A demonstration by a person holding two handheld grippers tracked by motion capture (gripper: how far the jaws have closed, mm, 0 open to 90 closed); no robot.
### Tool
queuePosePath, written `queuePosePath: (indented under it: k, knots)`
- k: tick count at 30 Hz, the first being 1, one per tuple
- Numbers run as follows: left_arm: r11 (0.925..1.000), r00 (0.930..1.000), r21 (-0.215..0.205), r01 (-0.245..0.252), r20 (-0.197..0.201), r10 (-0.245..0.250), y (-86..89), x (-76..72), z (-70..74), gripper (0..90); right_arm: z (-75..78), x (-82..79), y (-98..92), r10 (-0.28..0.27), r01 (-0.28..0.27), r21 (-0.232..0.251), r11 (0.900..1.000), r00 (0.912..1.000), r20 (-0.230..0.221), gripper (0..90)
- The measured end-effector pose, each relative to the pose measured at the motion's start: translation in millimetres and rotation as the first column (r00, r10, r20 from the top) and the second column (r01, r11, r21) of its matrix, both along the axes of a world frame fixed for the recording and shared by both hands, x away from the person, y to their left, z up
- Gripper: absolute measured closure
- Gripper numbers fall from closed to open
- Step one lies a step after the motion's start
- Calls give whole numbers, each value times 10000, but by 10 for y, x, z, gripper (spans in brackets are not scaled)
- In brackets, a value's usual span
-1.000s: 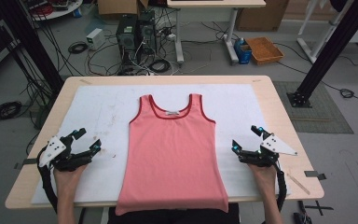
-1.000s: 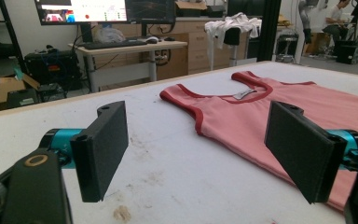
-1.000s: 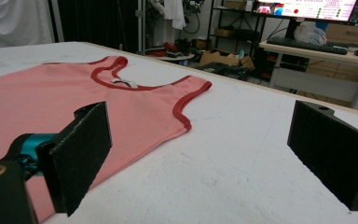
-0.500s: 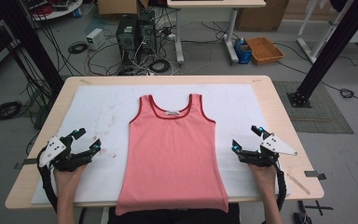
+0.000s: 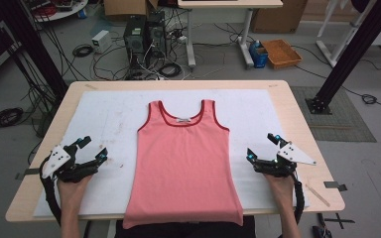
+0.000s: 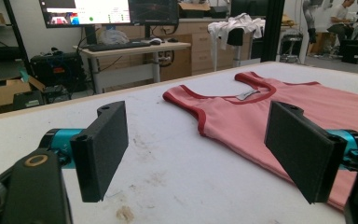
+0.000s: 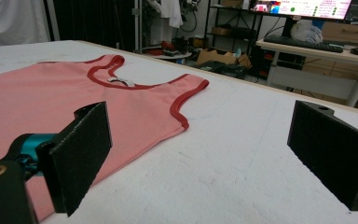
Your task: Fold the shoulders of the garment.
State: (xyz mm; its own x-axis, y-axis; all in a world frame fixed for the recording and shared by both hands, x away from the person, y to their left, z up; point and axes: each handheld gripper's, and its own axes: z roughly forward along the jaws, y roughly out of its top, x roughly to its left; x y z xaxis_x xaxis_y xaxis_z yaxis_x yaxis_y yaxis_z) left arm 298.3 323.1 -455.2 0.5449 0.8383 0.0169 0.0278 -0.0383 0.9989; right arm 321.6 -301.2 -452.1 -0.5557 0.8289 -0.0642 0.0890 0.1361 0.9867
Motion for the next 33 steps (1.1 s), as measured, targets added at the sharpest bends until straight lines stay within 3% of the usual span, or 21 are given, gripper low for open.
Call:
queuePosePath:
  k: [13,25,33]
  knots:
    - [9998,10000,175,32,-87,-31,-9,12,7,216,7,12,39,-170,168,-400,9991,9998,-42,56]
    - [9996,9997,290,-56,-228,63,-28,27,18,218,5,12,-4,-95,97,139,9999,9998,-182,57]
    - [9975,9974,474,519,-522,-495,-131,104,101,218,6,20,-3,35,-31,184,9998,9997,-228,57]
